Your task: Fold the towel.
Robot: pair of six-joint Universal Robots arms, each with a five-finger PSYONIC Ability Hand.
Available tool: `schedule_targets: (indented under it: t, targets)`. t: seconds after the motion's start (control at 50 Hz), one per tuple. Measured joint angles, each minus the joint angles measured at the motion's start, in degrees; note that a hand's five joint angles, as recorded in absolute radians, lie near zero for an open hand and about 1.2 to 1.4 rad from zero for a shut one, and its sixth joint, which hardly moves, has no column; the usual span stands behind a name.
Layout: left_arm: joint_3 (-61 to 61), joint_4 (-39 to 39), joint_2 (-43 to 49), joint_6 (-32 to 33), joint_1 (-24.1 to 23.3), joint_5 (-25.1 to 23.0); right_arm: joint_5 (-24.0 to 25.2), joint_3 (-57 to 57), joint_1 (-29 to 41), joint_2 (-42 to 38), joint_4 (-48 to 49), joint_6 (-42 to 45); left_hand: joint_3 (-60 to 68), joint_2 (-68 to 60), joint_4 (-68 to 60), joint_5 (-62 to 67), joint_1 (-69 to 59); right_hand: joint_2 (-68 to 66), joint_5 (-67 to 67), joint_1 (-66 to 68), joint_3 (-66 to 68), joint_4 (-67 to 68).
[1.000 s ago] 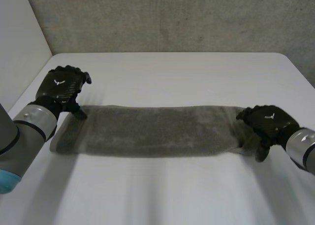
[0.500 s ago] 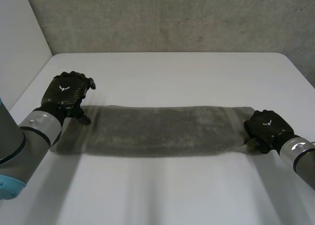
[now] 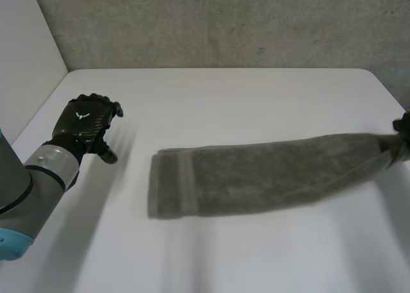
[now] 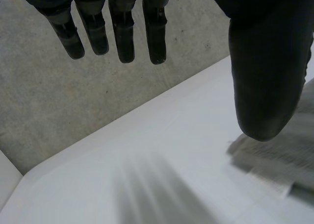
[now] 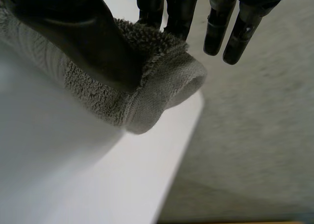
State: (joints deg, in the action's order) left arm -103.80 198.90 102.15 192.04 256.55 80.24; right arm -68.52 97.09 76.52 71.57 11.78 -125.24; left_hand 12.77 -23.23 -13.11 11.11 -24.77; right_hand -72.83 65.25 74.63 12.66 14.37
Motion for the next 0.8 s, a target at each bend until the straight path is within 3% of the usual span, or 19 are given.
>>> schedule_targets:
  t: [0.12,0.28,0.38,0.54,0.6,0.68,0.8]
  targets:
    - [0.0,0.0,0.0,0.0,0.0,0.0,0.8,-3.8,5.4,4.0,-0.5,-1.2,0.0,0.0,0.0,0.0,0.0,0.0,0.1,0.0,0.0,0.0]
    - [0.0,0.0,-0.1,0.0,0.0,0.1,0.3,-6.4,27.0,5.7,-1.2,-3.5,0.0,0.1,0.0,0.0,0.0,-1.1,0.1,0.1,0.0,0.0]
    - [0.0,0.0,-0.1,0.0,0.0,0.2,-3.8,-10.6,45.3,0.4,-0.9,-3.5,0.0,0.1,0.0,0.0,0.0,-1.4,0.1,0.1,0.0,0.0]
    - [0.0,0.0,-0.5,0.0,0.3,0.3,-7.5,-18.5,61.0,-13.1,-0.4,-3.1,0.0,0.2,0.0,-0.2,0.6,-1.4,0.1,0.1,0.0,0.0]
    - [0.0,0.0,-0.6,-0.1,0.4,0.3,-7.8,-20.7,63.7,-18.3,-0.1,-2.8,0.0,0.2,0.0,-0.3,0.6,5.0,-6.9,-6.7,0.0,0.0]
    - [0.0,0.0,-0.7,-0.1,0.5,0.3,-8.5,-21.1,64.7,-21.6,1.3,-2.6,0.0,0.2,0.0,-0.3,0.6,24.8,-27.8,-26.8,0.0,0.0]
    - [0.2,0.0,-0.6,-0.3,0.2,0.3,-10.7,-18.1,62.7,-18.1,2.9,-5.5,0.0,0.3,0.0,-0.4,0.6,49.6,-55.2,-51.9,0.0,0.0]
